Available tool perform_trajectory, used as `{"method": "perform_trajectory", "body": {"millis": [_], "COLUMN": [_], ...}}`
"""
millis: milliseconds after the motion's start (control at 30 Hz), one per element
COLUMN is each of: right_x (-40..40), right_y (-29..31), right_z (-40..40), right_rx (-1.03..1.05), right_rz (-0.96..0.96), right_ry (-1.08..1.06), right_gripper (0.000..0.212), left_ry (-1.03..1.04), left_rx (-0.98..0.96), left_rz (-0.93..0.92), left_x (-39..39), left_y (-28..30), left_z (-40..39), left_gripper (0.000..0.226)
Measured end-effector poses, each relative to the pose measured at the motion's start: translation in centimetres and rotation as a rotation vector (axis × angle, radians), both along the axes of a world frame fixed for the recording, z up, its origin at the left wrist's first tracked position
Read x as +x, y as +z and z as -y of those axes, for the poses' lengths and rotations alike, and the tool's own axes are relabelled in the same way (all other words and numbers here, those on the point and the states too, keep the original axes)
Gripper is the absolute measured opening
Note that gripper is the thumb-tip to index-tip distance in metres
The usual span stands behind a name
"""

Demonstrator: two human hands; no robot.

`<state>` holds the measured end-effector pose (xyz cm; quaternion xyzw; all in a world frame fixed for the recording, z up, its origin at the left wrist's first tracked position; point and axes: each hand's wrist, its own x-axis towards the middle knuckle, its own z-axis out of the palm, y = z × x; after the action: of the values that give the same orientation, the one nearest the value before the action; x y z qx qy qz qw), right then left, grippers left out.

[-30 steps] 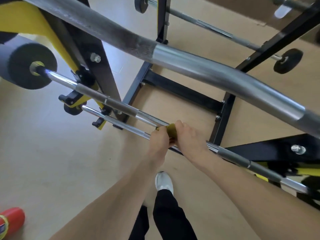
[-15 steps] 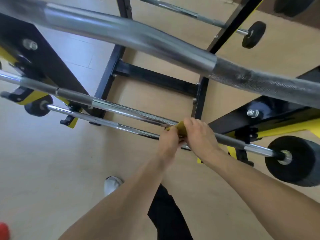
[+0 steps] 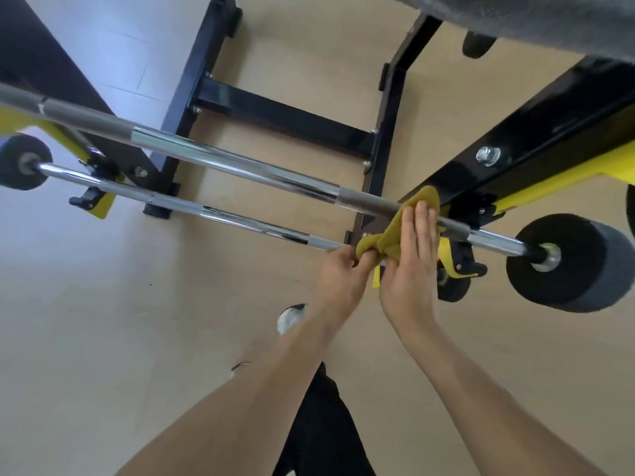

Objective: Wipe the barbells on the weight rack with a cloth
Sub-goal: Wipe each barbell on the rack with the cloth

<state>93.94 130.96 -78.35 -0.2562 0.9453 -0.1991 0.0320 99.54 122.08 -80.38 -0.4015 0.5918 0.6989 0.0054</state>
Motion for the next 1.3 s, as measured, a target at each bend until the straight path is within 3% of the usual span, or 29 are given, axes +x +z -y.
{"method": "perform_trajectory", "body": {"millis": [133, 333, 467, 567, 667, 733, 800, 867, 967, 1167, 1300], "right_x": [2.6, 2.6, 1.4, 0.0, -2.1, -3.2, -4.4, -5.6, -6.9, -7.0, -6.0], "right_y": [-3.1, -8.3, -12.5, -17.0, -21.2, -22.9, -23.4, -23.3, -23.5, -24.3, -24.9], "right_z": [-0.5, -0.4, -1.3, -2.0, -1.8, -1.0, 0.2, 1.7, 3.7, 4.3, 9.4], "right_rx": [-0.172, -0.248, -0.207, -0.02, 0.241, 0.353, 0.409, 0.513, 0.62, 0.529, 0.428], "right_rz": [0.067, 0.004, -0.041, 0.108, 0.332, 0.305, 0.223, 0.218, 0.303, 0.275, 0.345], "right_ry": [-0.009, 0.044, 0.088, 0.101, 0.18, 0.246, 0.267, 0.308, 0.37, 0.436, 0.599], "right_gripper": [0.072, 0.069, 0.072, 0.074, 0.079, 0.078, 0.063, 0.05, 0.048, 0.051, 0.035], "left_ry": [-0.001, -0.153, -0.144, -0.063, 0.018, 0.039, 0.118, 0.193, 0.264, 0.321, 0.337], "left_rx": [0.079, 0.088, -0.005, -0.001, 0.033, 0.08, 0.21, 0.327, 0.395, 0.428, 0.455], "left_rz": [-0.08, -0.176, -0.065, 0.085, 0.2, 0.209, 0.177, 0.143, 0.142, 0.086, -0.113], "left_x": [1.7, 0.6, -1.8, -1.9, -0.7, 0.0, 0.4, 0.7, 0.8, 1.0, 0.8], "left_y": [-2.1, -6.9, -10.6, -15.0, -20.0, -22.3, -23.8, -24.5, -25.2, -25.8, -25.3], "left_z": [1.1, 1.9, 0.9, -0.3, -0.9, -1.0, -1.0, -1.1, -0.8, 2.1, 4.9], "left_gripper": [0.02, 0.032, 0.02, 0.005, 0.015, 0.019, 0.028, 0.022, 0.013, 0.065, 0.064]}}
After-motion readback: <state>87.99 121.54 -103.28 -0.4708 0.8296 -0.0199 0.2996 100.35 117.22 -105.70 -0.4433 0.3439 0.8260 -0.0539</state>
